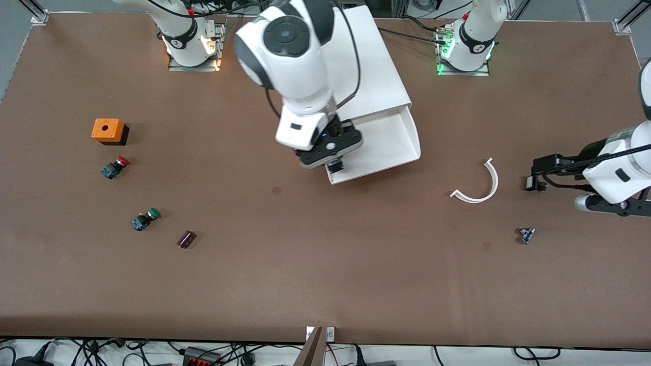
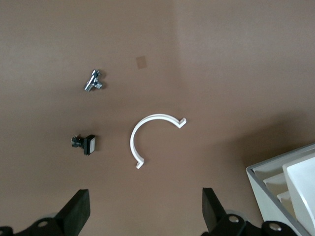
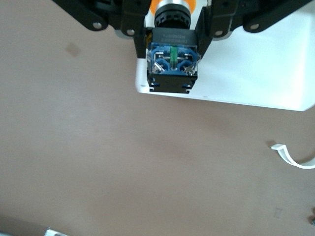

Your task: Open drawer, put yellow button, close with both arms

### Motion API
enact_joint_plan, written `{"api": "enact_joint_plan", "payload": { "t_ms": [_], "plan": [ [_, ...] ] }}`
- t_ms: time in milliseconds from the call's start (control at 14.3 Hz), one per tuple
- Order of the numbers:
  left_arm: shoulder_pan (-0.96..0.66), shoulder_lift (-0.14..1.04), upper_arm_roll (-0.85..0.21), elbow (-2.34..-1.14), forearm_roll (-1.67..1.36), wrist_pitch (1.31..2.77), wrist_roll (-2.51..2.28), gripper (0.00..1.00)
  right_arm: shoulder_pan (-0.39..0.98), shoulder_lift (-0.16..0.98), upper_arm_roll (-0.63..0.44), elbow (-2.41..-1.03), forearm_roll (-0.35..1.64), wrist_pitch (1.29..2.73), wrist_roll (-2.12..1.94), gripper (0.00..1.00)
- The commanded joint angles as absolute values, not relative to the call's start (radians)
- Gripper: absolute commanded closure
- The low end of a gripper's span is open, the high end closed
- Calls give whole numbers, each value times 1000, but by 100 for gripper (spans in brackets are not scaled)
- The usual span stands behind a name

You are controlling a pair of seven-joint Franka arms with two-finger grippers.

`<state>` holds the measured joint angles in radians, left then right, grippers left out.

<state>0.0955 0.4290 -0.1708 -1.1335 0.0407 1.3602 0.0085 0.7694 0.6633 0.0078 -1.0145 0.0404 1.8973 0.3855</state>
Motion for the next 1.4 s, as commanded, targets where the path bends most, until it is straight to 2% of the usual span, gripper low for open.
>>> {"api": "enact_joint_plan", "payload": {
  "t_ms": [0, 210, 490, 1329],
  "plan": [
    [106, 402, -179, -1208, 61, 1368, 5, 0, 787, 696, 0, -973, 43, 1919, 468, 100],
    [106, 362, -179, -1281, 60, 1434, -5, 0, 822, 719, 2, -973, 44, 1937, 520, 100],
    [106, 356, -179, -1287, 58, 1434, -6, 0, 864, 755, 2, -974, 48, 1934, 563, 100],
    [103, 354, -181, -1289, 57, 1436, -8, 0, 877, 799, 3, -979, 51, 1945, 584, 100]
  ]
}}
